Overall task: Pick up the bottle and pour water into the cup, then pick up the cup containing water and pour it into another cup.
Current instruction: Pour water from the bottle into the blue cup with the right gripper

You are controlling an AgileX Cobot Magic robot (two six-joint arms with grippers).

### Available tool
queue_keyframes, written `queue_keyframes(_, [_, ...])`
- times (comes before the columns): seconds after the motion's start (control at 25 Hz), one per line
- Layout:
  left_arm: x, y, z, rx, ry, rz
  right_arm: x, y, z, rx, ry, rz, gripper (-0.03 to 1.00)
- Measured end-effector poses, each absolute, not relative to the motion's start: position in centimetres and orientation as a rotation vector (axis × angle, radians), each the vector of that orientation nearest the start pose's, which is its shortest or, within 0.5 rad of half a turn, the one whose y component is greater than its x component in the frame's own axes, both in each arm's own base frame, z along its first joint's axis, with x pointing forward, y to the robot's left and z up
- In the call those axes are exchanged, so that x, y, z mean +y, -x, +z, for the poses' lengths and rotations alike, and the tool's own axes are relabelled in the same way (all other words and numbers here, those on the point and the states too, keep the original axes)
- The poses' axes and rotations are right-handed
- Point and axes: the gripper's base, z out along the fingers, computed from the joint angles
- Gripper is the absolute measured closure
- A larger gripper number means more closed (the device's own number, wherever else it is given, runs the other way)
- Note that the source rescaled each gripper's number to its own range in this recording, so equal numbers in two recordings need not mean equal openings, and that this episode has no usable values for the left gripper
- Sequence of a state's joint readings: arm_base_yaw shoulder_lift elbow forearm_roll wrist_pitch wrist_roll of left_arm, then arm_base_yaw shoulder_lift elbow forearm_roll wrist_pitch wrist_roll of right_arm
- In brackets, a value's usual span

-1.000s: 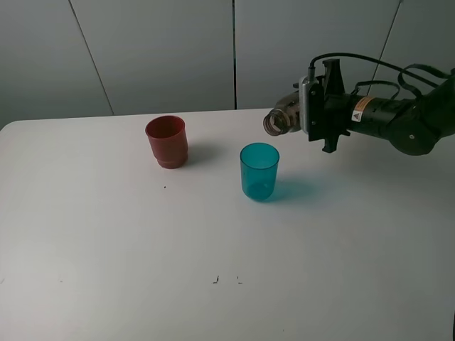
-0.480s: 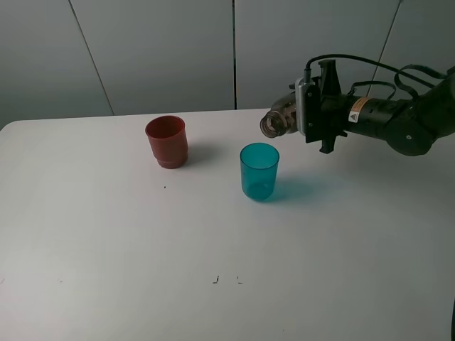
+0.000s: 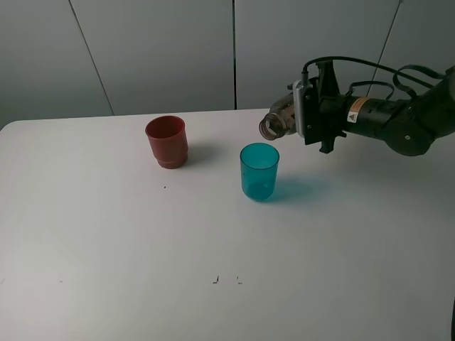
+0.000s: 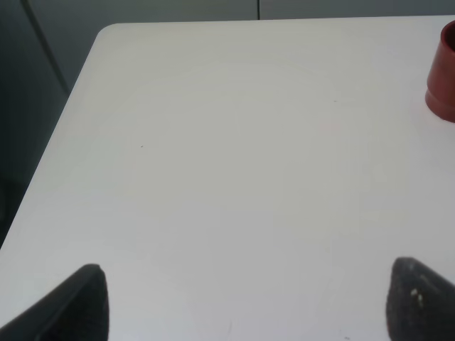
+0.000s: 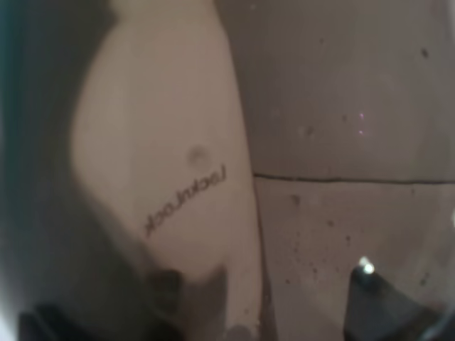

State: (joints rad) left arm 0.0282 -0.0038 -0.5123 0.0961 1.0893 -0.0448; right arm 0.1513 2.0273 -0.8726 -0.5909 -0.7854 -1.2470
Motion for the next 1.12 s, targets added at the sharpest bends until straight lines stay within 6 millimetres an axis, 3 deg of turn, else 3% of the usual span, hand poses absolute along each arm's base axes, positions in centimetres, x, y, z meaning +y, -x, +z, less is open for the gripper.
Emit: queue_keyframes(1.12, [0.75, 0.85, 27.86, 2.053, 0.082, 0.105, 9.8, -36.61, 11.98, 0.871, 1.773, -0.692, 0.96])
